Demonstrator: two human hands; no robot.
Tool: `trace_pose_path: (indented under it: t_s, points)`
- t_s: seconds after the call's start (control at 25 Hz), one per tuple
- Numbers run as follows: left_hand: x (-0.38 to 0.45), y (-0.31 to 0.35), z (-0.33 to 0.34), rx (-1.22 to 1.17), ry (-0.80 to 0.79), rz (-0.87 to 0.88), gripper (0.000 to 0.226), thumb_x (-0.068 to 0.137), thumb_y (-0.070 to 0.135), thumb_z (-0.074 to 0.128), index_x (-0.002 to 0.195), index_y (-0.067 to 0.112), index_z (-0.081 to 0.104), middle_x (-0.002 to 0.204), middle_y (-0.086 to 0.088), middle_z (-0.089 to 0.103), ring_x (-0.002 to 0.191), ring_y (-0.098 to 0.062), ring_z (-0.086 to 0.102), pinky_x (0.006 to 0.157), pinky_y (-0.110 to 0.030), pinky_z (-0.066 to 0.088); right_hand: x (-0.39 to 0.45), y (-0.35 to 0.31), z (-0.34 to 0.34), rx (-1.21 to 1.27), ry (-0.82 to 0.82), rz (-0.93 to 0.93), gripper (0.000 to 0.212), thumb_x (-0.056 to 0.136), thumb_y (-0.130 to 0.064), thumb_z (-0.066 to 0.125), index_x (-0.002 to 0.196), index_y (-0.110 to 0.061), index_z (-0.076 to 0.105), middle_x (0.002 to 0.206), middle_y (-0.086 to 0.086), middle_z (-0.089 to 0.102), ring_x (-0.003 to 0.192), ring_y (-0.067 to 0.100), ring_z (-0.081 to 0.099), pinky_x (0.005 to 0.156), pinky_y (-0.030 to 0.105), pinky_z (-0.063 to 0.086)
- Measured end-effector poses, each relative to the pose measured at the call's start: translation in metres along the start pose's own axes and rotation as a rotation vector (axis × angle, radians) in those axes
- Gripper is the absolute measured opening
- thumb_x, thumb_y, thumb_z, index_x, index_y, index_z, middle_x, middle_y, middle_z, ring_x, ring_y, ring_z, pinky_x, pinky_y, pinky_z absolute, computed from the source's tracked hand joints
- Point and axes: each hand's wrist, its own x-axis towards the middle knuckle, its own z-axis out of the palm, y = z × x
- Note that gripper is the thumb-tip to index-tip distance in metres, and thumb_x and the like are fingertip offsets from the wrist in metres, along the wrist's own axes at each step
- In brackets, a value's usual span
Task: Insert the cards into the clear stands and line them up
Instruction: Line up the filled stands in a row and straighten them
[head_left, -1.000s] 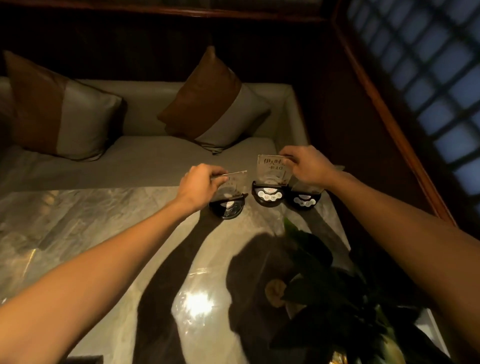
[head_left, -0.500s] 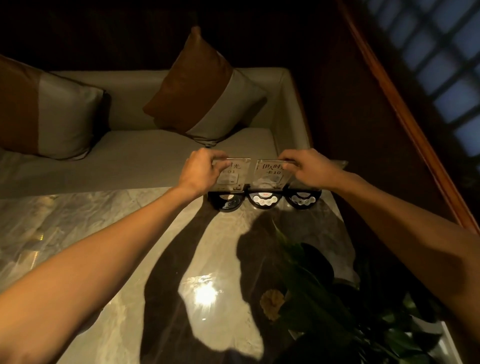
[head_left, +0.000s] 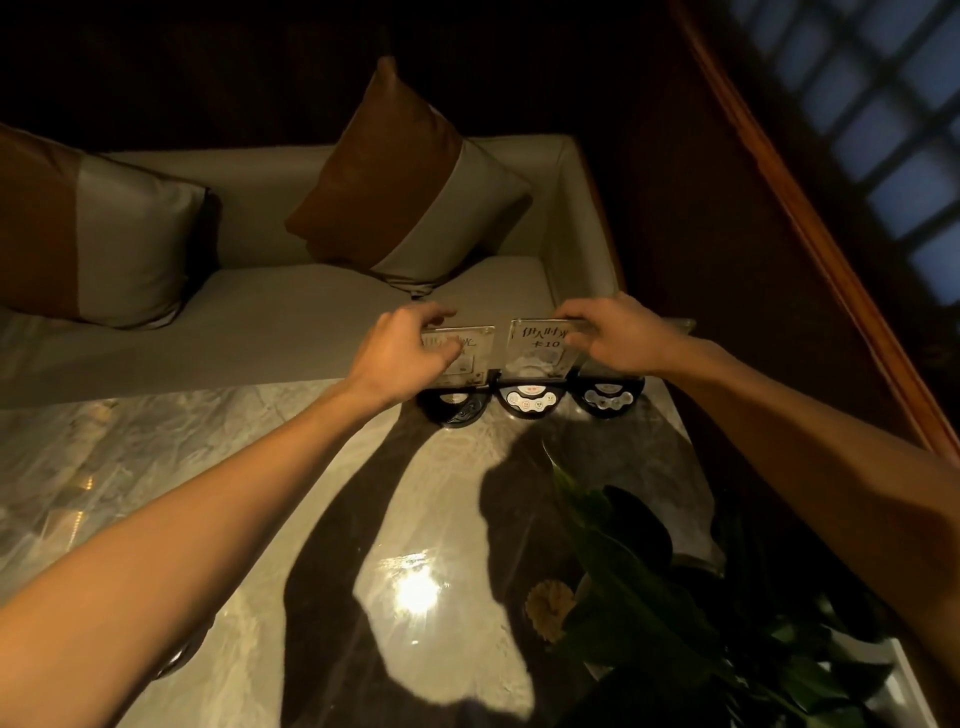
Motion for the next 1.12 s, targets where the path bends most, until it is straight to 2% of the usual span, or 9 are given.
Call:
trace_pose_path:
  t_s: [0.08, 0.16, 0.24, 0.32, 0.4, 0.48, 0.56, 0.76, 1.12]
  points:
    - [0.008, 0.017, 0.002, 0.056, -0.007, 0.076, 0.055, 0.085, 0.037, 0.066, 0.138, 0.026, 0.056, 0.136, 0.001, 0.062, 0.126, -0.017, 0.056, 0.105, -0.042, 0.048, -0.004, 0.000, -0.002, -0.014, 0.004, -0.002, 0.038, 0.098, -0.019, 0.061, 0.136, -0.019, 0.056, 0.130, 0.002, 0.067, 0.113, 0.015, 0.063, 0.098, 0.032, 0.048]
    - [0.021, 0.042, 0.007, 0.087, -0.032, 0.179, 0.058, 0.085, 0.035, 0.069, 0.140, 0.023, 0.055, 0.140, 0.000, 0.059, 0.129, -0.017, 0.054, 0.108, -0.040, 0.045, -0.011, 0.004, -0.009, -0.047, 0.052, 0.024, 0.051, 0.096, -0.024, 0.064, 0.144, -0.020, 0.049, 0.138, 0.001, 0.062, 0.115, 0.013, 0.061, 0.116, 0.047, 0.028]
    - [0.038, 0.066, 0.018, 0.168, -0.098, 0.258, 0.060, 0.086, 0.036, 0.072, 0.141, 0.021, 0.053, 0.142, -0.002, 0.058, 0.131, -0.020, 0.053, 0.108, -0.040, 0.044, -0.019, 0.018, -0.020, -0.047, 0.100, 0.065, 0.056, 0.094, -0.020, 0.066, 0.146, -0.019, 0.046, 0.142, 0.002, 0.059, 0.125, 0.017, 0.058, 0.120, 0.051, 0.023]
    - [0.054, 0.081, 0.030, 0.329, -0.204, 0.274, 0.059, 0.086, 0.037, 0.073, 0.140, 0.022, 0.054, 0.137, -0.002, 0.061, 0.126, -0.023, 0.057, 0.101, -0.041, 0.048, -0.030, 0.037, -0.029, -0.117, 0.082, 0.108, 0.050, 0.092, -0.013, 0.065, 0.140, -0.020, 0.052, 0.132, 0.003, 0.064, 0.124, 0.021, 0.060, 0.113, 0.052, 0.039]
    - [0.067, 0.086, 0.045, 0.485, -0.294, 0.273, 0.045, 0.089, 0.033, 0.071, 0.131, 0.023, 0.061, 0.126, -0.002, 0.066, 0.115, -0.022, 0.061, 0.086, -0.038, 0.049, -0.039, 0.055, -0.033, -0.220, 0.037, 0.151, 0.030, 0.094, -0.014, 0.062, 0.122, -0.023, 0.061, 0.113, 0.000, 0.070, 0.107, 0.020, 0.067, 0.095, 0.045, 0.052]
    - [0.073, 0.083, 0.055, 0.530, -0.321, 0.274, 0.025, 0.093, 0.026, 0.065, 0.118, 0.021, 0.067, 0.116, -0.005, 0.069, 0.104, -0.022, 0.062, 0.077, -0.036, 0.045, -0.041, 0.066, -0.032, -0.177, 0.035, 0.173, 0.019, 0.096, -0.013, 0.058, 0.112, -0.022, 0.064, 0.102, -0.005, 0.068, 0.096, 0.017, 0.068, 0.077, 0.035, 0.054]
    - [0.075, 0.082, 0.059, 0.484, -0.299, 0.272, 0.019, 0.095, 0.022, 0.063, 0.112, 0.019, 0.070, 0.111, -0.006, 0.071, 0.101, -0.023, 0.064, 0.080, -0.039, 0.051, -0.040, 0.071, -0.033, -0.134, 0.053, 0.167, 0.016, 0.098, -0.012, 0.056, 0.107, -0.022, 0.065, 0.098, -0.008, 0.065, 0.093, 0.014, 0.066, 0.069, 0.027, 0.050]
    - [0.071, 0.084, 0.064, 0.441, -0.270, 0.286, 0.019, 0.093, 0.022, 0.066, 0.110, 0.017, 0.072, 0.108, -0.006, 0.073, 0.102, -0.027, 0.066, 0.087, -0.043, 0.054, -0.040, 0.076, -0.033, -0.119, 0.023, 0.160, 0.022, 0.100, -0.014, 0.051, 0.116, -0.023, 0.064, 0.104, -0.009, 0.062, 0.095, 0.012, 0.062, 0.069, 0.022, 0.046]
    - [0.061, 0.081, 0.060, 0.407, -0.285, 0.204, 0.032, 0.093, 0.028, 0.065, 0.125, 0.021, 0.064, 0.120, -0.005, 0.069, 0.112, -0.026, 0.062, 0.083, -0.036, 0.044, -0.048, 0.065, -0.033, -0.156, 0.042, 0.181, 0.021, 0.099, -0.014, 0.054, 0.115, -0.021, 0.066, 0.106, -0.003, 0.070, 0.092, 0.014, 0.067, 0.080, 0.041, 0.058]
